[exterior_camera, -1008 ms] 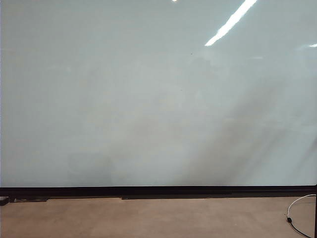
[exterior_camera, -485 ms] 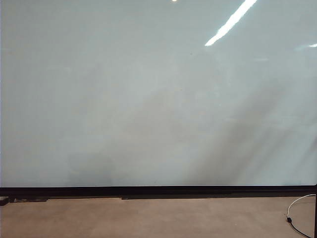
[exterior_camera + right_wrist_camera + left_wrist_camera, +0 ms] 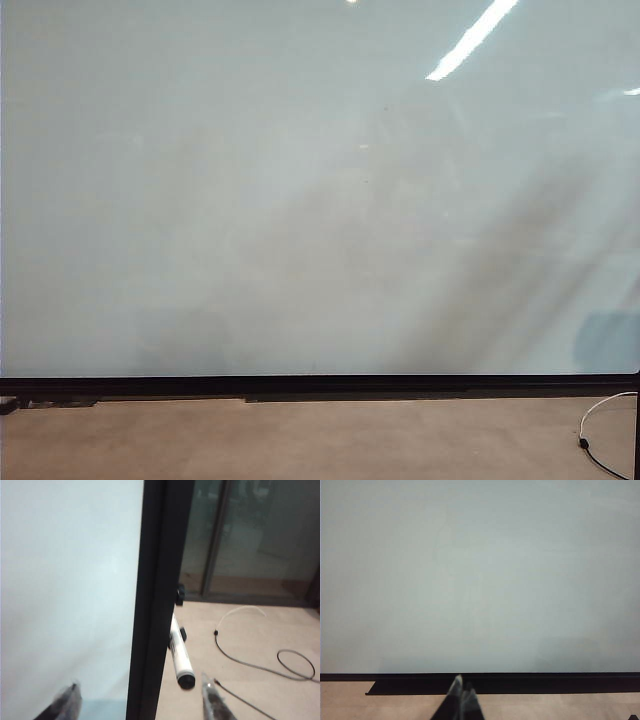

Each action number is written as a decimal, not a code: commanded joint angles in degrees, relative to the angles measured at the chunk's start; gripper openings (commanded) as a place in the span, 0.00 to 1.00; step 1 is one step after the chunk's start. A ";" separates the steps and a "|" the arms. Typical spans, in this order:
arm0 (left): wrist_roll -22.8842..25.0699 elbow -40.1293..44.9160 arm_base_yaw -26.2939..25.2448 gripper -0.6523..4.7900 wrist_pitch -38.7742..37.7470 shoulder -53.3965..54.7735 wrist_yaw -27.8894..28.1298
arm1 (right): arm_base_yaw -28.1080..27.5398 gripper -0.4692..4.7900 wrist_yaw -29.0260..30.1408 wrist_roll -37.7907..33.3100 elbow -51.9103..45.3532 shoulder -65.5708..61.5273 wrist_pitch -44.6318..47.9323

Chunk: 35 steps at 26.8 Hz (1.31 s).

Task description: Pick up the pen on the shelf to the right of the whiteboard and draw a rectangle.

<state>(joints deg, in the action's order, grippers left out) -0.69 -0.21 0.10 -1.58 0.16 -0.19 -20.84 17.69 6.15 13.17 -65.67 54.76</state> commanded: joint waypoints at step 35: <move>0.24 -0.15 0.00 0.11 0.37 0.02 0.00 | -5.01 0.71 10.56 -0.15 11.76 -25.86 13.68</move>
<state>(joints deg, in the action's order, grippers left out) -0.69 -0.21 0.10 -1.56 0.16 -0.19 -25.85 27.11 6.09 24.05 -91.20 66.72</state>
